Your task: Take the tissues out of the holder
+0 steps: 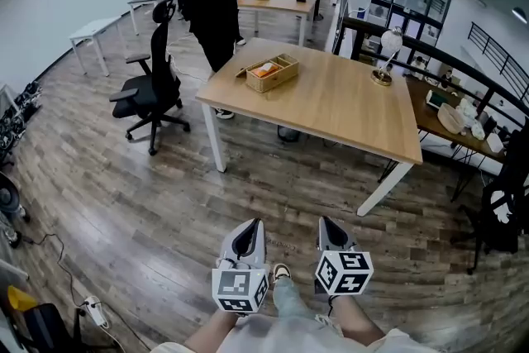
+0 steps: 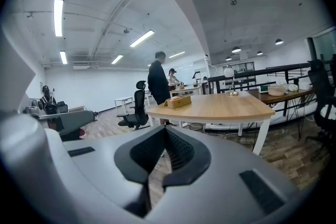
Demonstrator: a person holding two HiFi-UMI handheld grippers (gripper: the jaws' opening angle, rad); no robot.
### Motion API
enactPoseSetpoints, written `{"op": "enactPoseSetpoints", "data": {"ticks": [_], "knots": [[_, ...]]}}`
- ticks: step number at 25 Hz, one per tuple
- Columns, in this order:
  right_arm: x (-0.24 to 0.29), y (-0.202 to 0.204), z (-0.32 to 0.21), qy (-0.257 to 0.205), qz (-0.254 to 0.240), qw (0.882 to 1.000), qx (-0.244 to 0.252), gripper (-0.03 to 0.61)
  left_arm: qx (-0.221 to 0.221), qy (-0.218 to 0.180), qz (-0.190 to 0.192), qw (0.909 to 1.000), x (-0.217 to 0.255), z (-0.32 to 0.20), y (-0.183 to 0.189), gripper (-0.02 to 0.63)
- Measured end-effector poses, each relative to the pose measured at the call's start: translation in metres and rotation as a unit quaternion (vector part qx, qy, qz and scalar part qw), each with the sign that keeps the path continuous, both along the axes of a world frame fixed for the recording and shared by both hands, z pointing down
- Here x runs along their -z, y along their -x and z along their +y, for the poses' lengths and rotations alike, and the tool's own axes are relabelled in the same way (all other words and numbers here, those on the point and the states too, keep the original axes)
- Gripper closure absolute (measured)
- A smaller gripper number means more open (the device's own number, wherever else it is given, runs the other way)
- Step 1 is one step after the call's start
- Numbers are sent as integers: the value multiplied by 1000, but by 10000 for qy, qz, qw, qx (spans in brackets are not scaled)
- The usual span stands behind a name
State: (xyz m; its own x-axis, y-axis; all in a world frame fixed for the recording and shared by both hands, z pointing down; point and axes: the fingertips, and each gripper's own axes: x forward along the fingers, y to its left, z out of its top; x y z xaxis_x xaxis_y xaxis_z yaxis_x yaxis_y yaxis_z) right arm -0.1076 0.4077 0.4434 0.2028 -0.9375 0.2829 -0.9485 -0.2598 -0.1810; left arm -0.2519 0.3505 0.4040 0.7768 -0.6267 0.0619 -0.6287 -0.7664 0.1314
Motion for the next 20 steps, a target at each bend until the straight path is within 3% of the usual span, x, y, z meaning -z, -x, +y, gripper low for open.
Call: {"op": "enactPoseSetpoints", "data": {"ticks": [20], "knots": [[2, -92, -129, 146, -23, 9993, 333, 574, 254, -96, -115, 9996, 13, -118, -97, 603]]}}
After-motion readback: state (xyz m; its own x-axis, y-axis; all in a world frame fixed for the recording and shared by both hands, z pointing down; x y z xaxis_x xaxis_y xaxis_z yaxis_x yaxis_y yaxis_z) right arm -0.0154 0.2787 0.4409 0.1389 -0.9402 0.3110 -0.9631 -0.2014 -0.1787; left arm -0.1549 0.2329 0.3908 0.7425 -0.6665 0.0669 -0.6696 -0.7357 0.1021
